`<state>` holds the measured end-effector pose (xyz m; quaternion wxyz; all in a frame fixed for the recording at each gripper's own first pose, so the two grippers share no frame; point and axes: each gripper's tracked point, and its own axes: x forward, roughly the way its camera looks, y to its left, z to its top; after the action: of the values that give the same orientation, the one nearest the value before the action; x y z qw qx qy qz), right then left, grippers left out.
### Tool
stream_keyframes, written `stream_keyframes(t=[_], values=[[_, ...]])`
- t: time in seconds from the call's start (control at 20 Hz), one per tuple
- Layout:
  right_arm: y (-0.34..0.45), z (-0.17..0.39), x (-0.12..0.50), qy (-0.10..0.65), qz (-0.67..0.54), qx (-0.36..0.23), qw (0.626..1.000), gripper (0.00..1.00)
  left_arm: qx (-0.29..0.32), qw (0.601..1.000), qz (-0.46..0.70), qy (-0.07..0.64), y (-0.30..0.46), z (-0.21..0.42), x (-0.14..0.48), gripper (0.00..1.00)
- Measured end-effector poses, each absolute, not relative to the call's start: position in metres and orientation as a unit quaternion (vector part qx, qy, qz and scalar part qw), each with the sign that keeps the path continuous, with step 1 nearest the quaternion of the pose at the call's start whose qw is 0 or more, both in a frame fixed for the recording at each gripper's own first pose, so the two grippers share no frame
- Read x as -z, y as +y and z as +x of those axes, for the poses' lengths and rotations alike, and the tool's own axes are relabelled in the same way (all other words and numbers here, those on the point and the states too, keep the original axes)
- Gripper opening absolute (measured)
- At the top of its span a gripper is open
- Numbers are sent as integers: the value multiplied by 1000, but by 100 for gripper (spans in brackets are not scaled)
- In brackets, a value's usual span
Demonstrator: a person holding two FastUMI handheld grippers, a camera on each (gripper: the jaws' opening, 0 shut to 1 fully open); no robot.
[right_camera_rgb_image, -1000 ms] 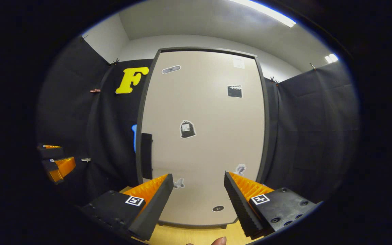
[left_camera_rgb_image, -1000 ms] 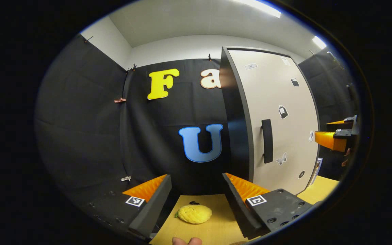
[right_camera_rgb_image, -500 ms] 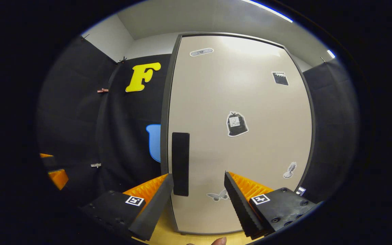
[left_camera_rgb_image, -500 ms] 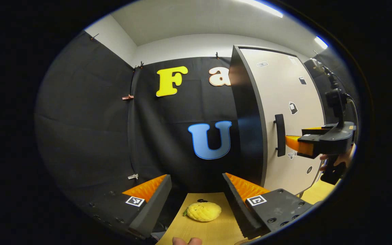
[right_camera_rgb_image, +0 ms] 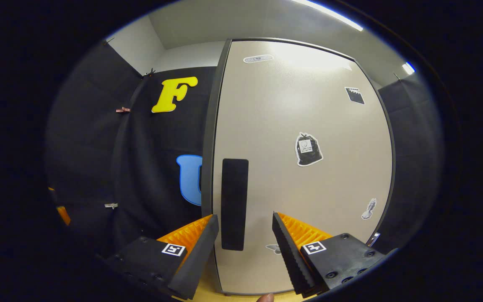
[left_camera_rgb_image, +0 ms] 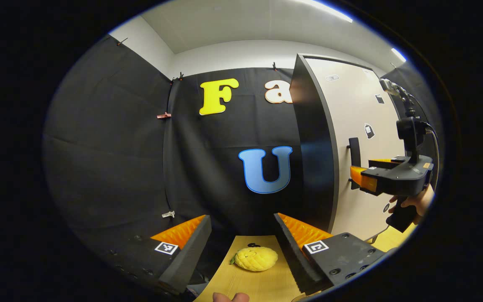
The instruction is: Open the cabinet door with the right hand, grasp the bottle in the cabinet with the left hand and place it on the coaster, then close the cabinet door with the right hand.
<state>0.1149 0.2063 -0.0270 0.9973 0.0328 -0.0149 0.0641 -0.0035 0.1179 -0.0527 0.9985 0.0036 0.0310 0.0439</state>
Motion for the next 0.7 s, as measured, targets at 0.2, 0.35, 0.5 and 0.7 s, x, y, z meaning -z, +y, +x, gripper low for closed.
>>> stream_keyframes(t=[0.2,0.35,0.5,0.7], values=[[217,137,27,-1,38,-60,997,89,-45,998,-4,33,122,-3,54,93],[215,143,27,-2,25,-35,999,59,-50,998,-5,35,125,-5,56,93],[220,146,29,-13,-8,-23,1000,53,-54,998,-4,39,127,-8,57,93],[219,145,31,11,28,-42,999,18,-57,997,-3,44,126,-13,57,92]])
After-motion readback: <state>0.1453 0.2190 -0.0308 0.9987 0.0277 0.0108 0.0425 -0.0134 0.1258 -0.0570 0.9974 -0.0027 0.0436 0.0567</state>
